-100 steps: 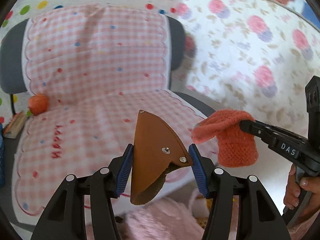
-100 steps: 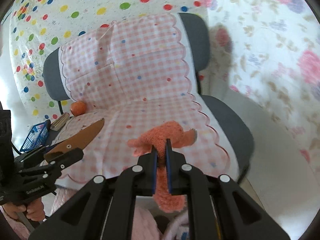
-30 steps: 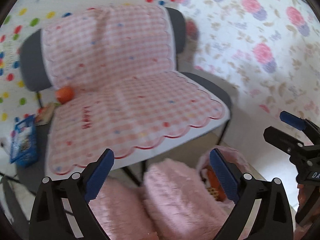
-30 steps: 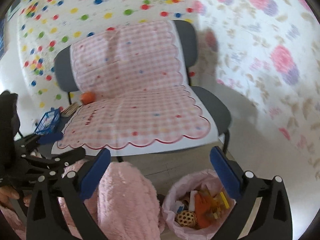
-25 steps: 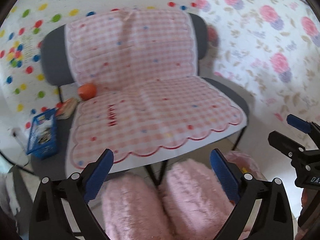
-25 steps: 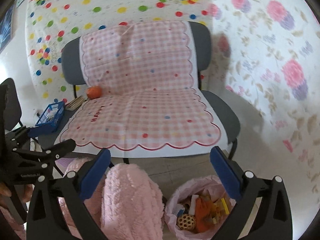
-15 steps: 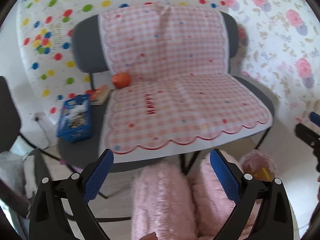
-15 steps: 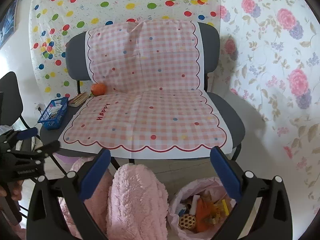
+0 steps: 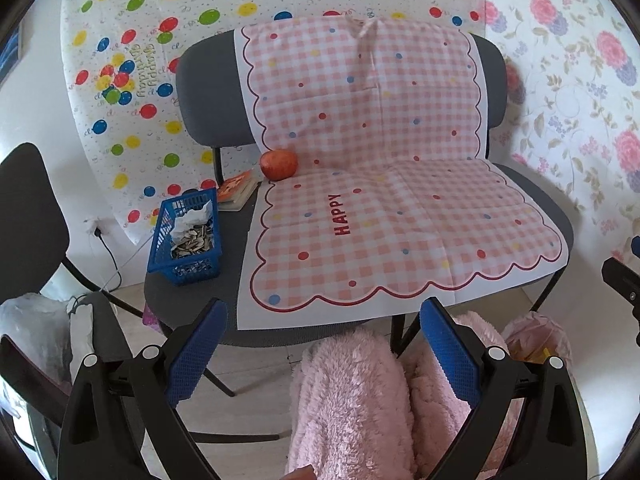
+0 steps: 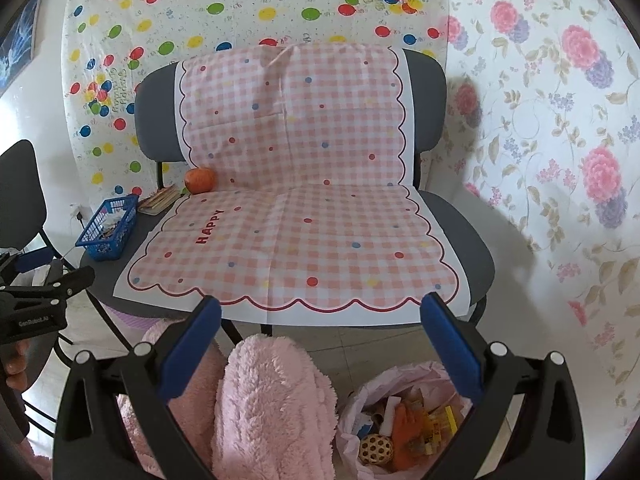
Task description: Collect trash
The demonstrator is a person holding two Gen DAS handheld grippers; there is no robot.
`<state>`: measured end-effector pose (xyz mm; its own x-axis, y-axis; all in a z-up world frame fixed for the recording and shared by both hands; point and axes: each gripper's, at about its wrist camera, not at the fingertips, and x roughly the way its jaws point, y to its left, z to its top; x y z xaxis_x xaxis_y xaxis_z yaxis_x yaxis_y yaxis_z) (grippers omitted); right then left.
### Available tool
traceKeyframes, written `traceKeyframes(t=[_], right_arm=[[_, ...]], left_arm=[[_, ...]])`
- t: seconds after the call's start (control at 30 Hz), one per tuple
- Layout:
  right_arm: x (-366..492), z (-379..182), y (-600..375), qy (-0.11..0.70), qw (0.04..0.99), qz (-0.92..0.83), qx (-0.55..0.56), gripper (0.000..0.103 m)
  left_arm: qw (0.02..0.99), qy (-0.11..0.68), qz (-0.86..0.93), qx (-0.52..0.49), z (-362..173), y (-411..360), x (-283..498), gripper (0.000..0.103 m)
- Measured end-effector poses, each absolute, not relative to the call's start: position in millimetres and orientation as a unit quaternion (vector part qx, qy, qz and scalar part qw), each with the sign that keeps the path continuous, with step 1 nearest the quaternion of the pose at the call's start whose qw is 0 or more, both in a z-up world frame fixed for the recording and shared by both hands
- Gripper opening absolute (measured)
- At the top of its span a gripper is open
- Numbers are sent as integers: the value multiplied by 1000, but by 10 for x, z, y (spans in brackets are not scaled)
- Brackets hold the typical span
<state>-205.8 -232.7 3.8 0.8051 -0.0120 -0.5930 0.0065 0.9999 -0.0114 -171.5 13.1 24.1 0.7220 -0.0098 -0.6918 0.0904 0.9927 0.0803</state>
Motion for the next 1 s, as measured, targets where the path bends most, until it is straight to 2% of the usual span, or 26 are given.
traceKeyframes(t=[1.0], right_arm=[[-2052,-31,-2370,316,949,-8,7,98]], left_arm=[[926,373,-36,57,229,115,-1657,96]])
